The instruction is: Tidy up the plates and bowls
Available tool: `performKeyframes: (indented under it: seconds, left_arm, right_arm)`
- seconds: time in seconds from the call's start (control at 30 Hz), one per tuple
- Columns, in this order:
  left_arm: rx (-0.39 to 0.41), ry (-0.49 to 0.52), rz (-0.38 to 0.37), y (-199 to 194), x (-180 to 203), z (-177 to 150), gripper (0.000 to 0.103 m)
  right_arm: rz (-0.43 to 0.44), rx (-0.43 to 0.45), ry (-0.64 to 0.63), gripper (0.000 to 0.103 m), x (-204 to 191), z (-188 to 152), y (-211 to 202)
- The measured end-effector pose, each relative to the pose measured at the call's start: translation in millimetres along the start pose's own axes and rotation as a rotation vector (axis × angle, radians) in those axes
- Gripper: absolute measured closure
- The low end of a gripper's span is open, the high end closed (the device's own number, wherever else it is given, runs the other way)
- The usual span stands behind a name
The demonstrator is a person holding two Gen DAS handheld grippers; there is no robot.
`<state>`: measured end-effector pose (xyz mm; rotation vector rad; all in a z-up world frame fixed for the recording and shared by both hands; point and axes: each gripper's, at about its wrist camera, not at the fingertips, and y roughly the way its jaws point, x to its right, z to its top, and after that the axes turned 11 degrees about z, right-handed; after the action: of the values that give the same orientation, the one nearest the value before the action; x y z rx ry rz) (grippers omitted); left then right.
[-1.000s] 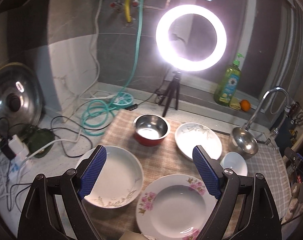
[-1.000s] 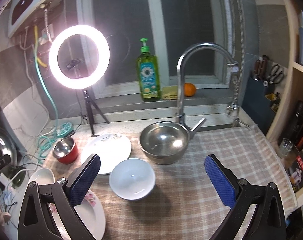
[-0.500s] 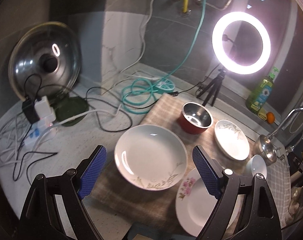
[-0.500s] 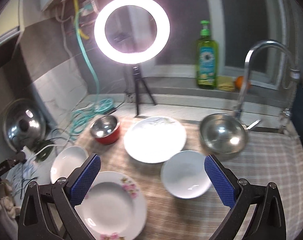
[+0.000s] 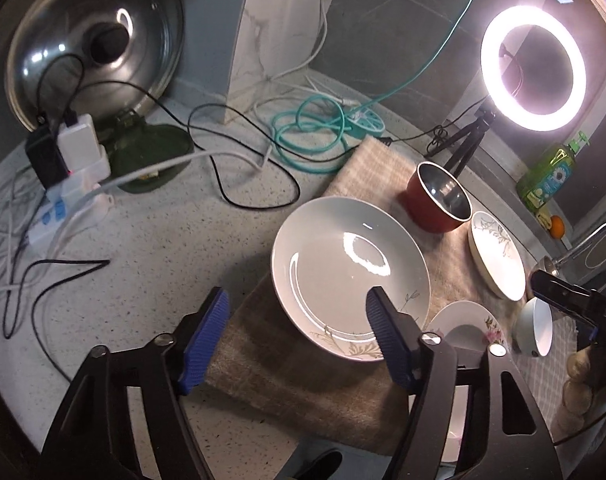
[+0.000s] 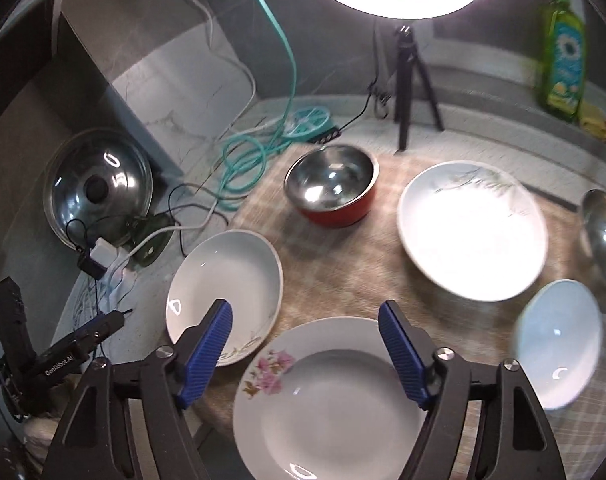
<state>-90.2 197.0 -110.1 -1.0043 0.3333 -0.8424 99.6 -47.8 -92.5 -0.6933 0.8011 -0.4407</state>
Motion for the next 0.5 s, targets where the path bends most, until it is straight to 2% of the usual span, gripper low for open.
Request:
performKeyframes:
  seconds: [0.1, 0.17, 0.23, 0.5]
  left_arm:
    - [-0.035, 0.003, -0.026, 15.4, -2.3, 4.8, 0.051]
    - [-0.063, 0.0, -0.05, 25.9, -5.9, 8.5, 0.056]
    - [-0.096, -0.004, -0.071, 36.7, -8.1, 11.3, 0.06]
    - [-0.143, -0.018, -0.06, 61.0, -20.7, 16.7, 0.062]
  right_arm:
    - [-0.005, -0.051, -0.004, 0.041, 1.6, 5.6, 24.8]
    - [0.021, -0.094, 0.038, 0.053, 7.8, 9.7, 41.5]
    - [0.039, -0.128, 0.075, 0.06, 13.4, 13.2, 57.6]
    - [0.038, -0.187, 0.117, 0.068, 16.5, 20.6, 93.7]
